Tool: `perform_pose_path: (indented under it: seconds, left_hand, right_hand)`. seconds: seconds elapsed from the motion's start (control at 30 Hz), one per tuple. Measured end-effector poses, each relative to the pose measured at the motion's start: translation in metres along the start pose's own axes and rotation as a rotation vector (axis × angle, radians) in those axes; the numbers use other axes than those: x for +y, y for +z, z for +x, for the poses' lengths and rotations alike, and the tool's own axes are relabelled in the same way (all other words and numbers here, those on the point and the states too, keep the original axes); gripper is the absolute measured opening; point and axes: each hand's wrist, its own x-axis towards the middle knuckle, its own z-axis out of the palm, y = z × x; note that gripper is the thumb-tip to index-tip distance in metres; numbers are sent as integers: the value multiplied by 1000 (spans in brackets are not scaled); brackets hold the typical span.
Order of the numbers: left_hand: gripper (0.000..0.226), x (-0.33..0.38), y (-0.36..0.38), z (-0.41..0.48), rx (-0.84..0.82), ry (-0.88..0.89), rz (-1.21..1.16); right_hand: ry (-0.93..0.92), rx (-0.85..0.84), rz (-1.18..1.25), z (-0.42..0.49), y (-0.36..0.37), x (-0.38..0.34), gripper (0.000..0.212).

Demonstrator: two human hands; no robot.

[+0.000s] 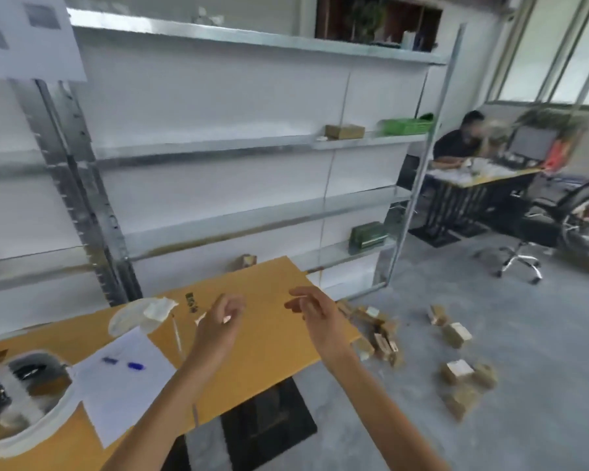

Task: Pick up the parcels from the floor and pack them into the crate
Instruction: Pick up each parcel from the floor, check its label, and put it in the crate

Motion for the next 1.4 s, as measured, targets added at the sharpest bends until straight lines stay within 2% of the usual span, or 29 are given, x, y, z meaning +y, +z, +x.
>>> perform_pose_path:
  seconds: [0.23, 0.43, 0.7, 0.97, 1.27, 1.4]
  left_hand:
    - [33, 68, 143, 22, -135, 216, 55]
    - [47, 108, 288, 47, -205, 158, 45]
    - [47, 139, 445, 70, -400, 113, 72]
    - [38, 150, 553, 109, -589, 125, 126]
    - [40, 127, 700, 193, -858, 25, 229]
    - [37, 110, 762, 235, -915, -39, 315]
  right_hand:
    - [122, 203, 53, 8, -143, 41, 35]
    - [241, 337, 77, 20, -300, 92, 27]
    - [371, 553, 51, 34, -483, 148, 29]
    - [528, 717, 59, 51, -570, 186, 26]
    - [734, 773, -6, 97, -653, 267, 24]
    - [844, 794, -35, 131, -683, 314, 22]
